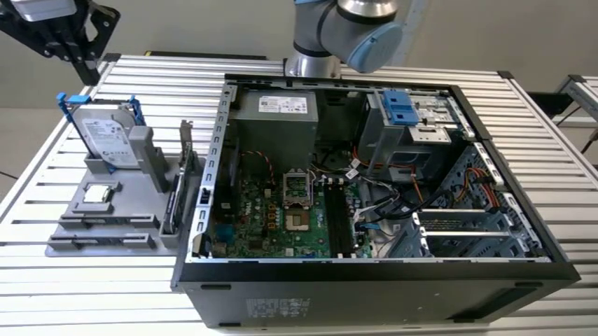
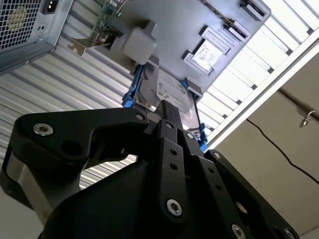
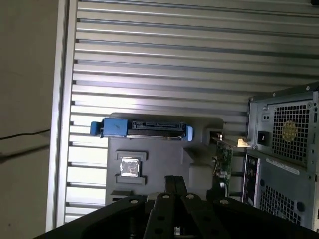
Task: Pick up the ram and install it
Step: 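Reach for the ram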
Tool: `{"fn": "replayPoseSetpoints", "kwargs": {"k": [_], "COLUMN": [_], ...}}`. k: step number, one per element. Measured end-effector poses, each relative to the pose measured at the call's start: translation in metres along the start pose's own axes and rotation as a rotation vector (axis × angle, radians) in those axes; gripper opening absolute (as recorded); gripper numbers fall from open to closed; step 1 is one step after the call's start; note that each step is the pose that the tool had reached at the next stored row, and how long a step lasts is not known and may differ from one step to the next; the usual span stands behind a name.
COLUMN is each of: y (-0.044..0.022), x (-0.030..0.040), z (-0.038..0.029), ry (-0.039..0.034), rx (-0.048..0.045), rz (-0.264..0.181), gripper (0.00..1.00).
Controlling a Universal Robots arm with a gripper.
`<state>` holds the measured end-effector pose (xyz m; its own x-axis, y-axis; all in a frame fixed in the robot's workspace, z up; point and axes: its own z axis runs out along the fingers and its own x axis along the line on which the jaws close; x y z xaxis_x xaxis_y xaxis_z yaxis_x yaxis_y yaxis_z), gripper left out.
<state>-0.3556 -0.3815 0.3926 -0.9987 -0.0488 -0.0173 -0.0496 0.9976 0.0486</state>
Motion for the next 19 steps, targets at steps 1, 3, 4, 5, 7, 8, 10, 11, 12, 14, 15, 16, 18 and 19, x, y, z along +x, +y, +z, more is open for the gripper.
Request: {"fn": "replayPoseSetpoints", "kwargs": {"k": [1, 3, 4, 5, 7, 8, 10, 11, 12, 14, 15, 16, 18, 19], "y": [0.0002, 0.0006, 0.0008, 0.001, 0.0013, 0.0014, 0.0017, 0.0018, 0.0018, 0.0018, 0.0018, 0.0019, 0.0018, 0.0016], "x": [0.0017, 0.0049, 0.0066, 0.0083, 0.0113, 0.0126, 0.0148, 0.0153, 0.0153, 0.0153, 0.0154, 0.0155, 0.0156, 0.0159], "z": [0.0, -0.0001, -0.0001, -0.0001, -0.0001, -0.0002, -0.0002, -0.0002, -0.0002, -0.0002, -0.0002, -0.0002, -0.0002, -0.0002], "ry": [0.0, 0.0001, 0.0, 0.0001, 0.0, 0.0, 0.0, 0.0, 0.0, 0.0001, 0.0001, 0.0001, 0.0, 0.0], "rx": [0.0, 0.0, 0.0, 0.0, 0.0, 0.0, 0.0, 0.0, 0.0, 0.0, 0.0, 0.0, 0.0, 0.0], "rz": [0.0, 0.0, 0.0, 0.0, 0.0, 0.0, -0.001, -0.001, -0.001, -0.001, -0.001, -0.001, -0.001, -0.001], "gripper": [0.0, 0.0, 0.0, 0.0, 0.0, 0.0, 0.0, 0.0, 0.0, 0.0, 0.0, 0.0, 0.0, 0.0]}}
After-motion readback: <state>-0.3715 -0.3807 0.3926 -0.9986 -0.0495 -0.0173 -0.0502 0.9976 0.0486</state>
